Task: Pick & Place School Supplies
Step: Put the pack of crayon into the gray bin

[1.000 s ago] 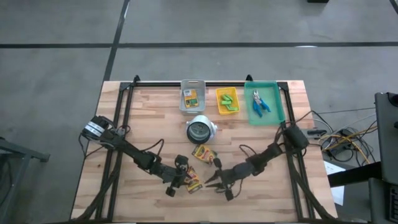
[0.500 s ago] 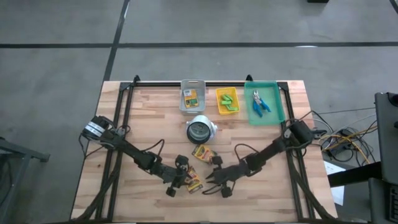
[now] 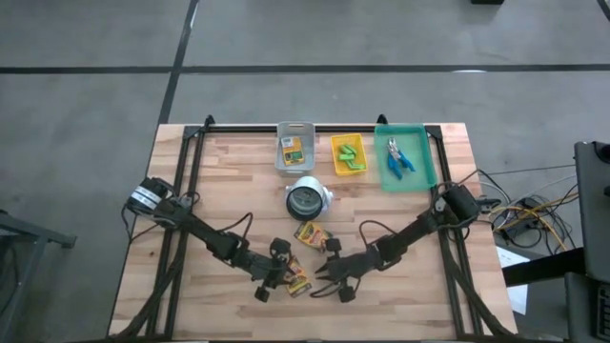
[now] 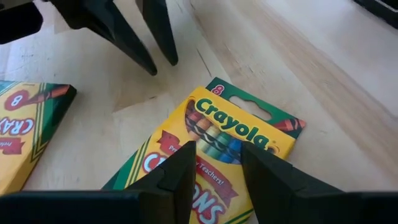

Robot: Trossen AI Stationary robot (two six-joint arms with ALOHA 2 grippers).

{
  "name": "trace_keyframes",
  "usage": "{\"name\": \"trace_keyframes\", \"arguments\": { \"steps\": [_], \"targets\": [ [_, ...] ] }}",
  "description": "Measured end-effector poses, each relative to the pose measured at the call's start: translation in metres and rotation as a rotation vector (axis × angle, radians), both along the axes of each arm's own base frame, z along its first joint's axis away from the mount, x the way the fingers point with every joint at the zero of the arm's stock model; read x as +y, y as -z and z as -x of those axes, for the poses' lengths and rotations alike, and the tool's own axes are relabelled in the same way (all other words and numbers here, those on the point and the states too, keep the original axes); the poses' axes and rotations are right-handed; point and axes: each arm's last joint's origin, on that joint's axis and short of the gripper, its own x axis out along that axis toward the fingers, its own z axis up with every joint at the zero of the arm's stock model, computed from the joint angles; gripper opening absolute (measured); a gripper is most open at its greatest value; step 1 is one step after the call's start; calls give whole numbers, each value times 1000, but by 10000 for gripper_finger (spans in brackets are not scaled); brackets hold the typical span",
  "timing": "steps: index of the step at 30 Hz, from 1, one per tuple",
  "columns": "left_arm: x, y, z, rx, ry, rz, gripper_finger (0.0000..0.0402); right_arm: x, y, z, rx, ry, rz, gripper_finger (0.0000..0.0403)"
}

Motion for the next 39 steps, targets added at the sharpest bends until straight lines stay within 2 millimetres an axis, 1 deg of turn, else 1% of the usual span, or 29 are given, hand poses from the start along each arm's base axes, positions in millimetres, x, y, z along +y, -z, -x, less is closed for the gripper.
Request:
{"name": "trace_keyframes", "arguments": {
  "steps": [10,13,19,23,28,35,39],
  "targets": [
    [0,-1,-1,-3,2,2,135,0,0,0,0,1,-2,68],
    [-2,3,-3,-5,-1,1,135,0,0,0,0,1,-2,68],
    [-11,13,-21,-1,-19,9,135,0,0,0,1,4,-9,68],
    [-18,15,-33,-12,-11,-2,135,0,0,0,8,15,-26,68],
    [-21,10,-41,-34,15,-35,135,-1,4,2,50,19,-12,68],
    [-21,7,-41,-41,4,-39,135,-1,6,4,80,25,-16,68],
    [-20,2,-40,-53,-1,-41,135,0,6,4,82,22,-16,68]
  ]
}}
